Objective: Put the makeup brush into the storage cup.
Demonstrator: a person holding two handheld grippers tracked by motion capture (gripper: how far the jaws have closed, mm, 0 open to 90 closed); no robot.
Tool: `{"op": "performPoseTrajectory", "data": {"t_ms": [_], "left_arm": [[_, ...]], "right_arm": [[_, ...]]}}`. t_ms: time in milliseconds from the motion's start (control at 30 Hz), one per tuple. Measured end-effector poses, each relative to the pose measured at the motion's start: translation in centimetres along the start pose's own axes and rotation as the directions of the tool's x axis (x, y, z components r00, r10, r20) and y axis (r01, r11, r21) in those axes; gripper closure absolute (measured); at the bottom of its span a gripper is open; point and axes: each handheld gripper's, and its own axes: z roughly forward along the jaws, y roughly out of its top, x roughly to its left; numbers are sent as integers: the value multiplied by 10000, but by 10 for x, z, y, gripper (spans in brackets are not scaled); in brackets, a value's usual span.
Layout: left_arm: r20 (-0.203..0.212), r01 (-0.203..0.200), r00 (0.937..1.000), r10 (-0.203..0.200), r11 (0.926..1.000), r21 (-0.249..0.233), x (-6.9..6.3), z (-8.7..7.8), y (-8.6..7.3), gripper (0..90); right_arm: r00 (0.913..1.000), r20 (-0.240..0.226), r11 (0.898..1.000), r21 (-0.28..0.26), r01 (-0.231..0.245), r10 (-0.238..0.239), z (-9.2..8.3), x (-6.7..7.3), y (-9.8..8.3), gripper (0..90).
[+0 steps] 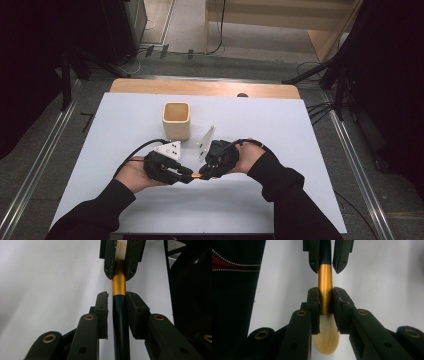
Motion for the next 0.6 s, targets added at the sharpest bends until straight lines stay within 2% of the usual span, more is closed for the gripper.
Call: {"op": "performPoseTrajectory", "data": {"t_ms": [233, 300, 467, 600], "left_arm": [[166, -59, 9998, 55, 9997, 217, 0, 2, 0, 783], [212, 58, 9998, -62, 9998, 207, 0, 3, 0, 783], [160, 14, 9999, -18, 9997, 243, 0, 3, 0, 782], [152, -34, 9999, 30, 9996, 272, 0, 4, 0, 783]], "right_arm": [[10000, 37, 10000, -3, 34, -34, 1, -1, 2, 780], [10000, 14, 10000, 24, 46, -46, 3, -1, 2, 780], [9999, -75, 9999, 67, -109, 110, 2, -1, 2, 780], [10000, 1, 10000, 31, 25, -25, 4, -2, 2, 780]]}}
